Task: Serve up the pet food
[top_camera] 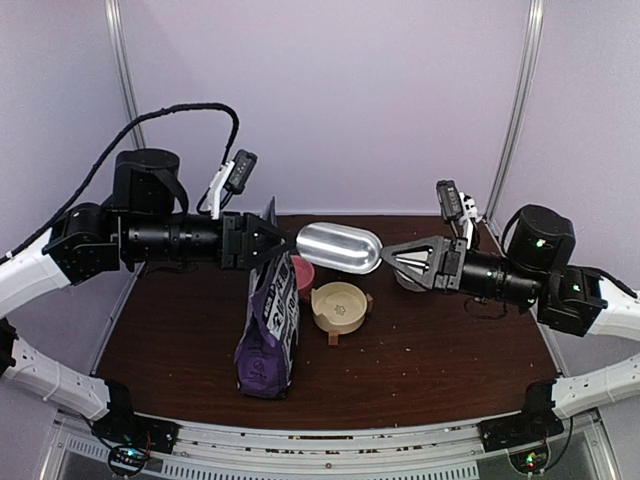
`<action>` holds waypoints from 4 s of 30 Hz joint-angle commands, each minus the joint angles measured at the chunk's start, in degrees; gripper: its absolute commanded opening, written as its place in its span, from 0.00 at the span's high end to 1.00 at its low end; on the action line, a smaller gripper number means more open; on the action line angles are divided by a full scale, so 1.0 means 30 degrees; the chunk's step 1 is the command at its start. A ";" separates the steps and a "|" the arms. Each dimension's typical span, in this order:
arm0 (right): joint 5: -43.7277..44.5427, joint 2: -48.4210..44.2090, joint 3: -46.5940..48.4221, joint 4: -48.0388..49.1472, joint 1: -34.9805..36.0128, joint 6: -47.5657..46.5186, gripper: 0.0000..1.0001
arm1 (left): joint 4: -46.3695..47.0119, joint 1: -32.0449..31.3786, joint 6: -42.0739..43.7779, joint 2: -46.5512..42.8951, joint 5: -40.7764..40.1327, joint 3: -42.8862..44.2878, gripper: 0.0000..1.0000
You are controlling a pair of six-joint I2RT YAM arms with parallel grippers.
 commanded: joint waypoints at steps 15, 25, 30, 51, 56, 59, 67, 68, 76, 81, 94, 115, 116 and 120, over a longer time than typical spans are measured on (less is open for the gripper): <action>0.5445 0.0452 0.3018 -0.6390 -0.0025 -0.2907 1.00 | -0.3835 0.3444 -0.0187 0.0020 -0.1584 0.1373 0.06; 0.6039 0.0829 0.3388 -0.7083 -0.0040 -0.3318 1.00 | -0.4025 0.4055 -0.0881 0.0768 -0.1614 0.0703 0.03; 0.6169 0.0991 0.3641 -0.7371 -0.0031 -0.3672 1.00 | -0.3760 0.4467 -0.1198 0.1174 -0.1492 -0.0179 0.03; 0.7616 0.1512 0.3770 -0.9105 -0.0034 -0.3695 1.00 | -0.5997 0.4847 -0.0054 0.2449 -0.2312 0.1762 1.00; 0.8421 0.1811 0.4432 -1.0085 -0.0025 -0.3632 1.00 | -1.0314 0.6914 0.2921 0.2175 -0.4762 0.4677 1.00; 0.8597 0.1832 0.4500 -1.0273 -0.0033 -0.3582 1.00 | -1.3325 0.8677 0.5005 0.2384 -0.6986 0.7750 1.00; 0.8324 0.1574 0.4087 -0.9725 0.0003 -0.2748 1.00 | -1.5212 0.9273 0.7051 0.3126 -0.8010 1.2225 1.00; 0.8225 0.1459 0.3937 -0.9559 -0.0009 -0.2645 1.00 | -1.4318 0.9273 0.6934 0.2824 -0.7182 1.1341 1.00; 0.7858 0.0486 0.2357 -0.8731 0.0355 -0.2041 1.00 | -0.5777 0.7013 0.4228 -0.1123 0.0187 -0.0580 1.00; 0.7741 0.0664 0.1989 -0.8687 0.0683 -0.1905 1.00 | -0.4347 0.2173 0.2095 -0.0772 -0.1867 -0.3906 1.00; 0.5282 0.2409 0.1967 -0.6058 0.3125 -0.2029 1.00 | 0.0856 -0.1336 -0.1785 0.1334 -0.3224 -0.5388 1.00; 0.5735 0.8895 0.4947 -0.5339 0.3993 -0.1619 1.00 | 0.0849 -0.1562 -0.1633 0.1583 -0.3676 -0.4661 1.00; 0.5752 0.9182 0.5092 -0.5055 0.3998 -0.1666 1.00 | 0.0875 -0.1588 -0.1571 0.1547 -0.3604 -0.4614 1.00; 0.5658 1.0807 0.6383 -0.4434 0.3987 -0.1976 1.00 | 0.0984 -0.1675 -0.1202 0.1307 -0.3506 -0.4481 1.00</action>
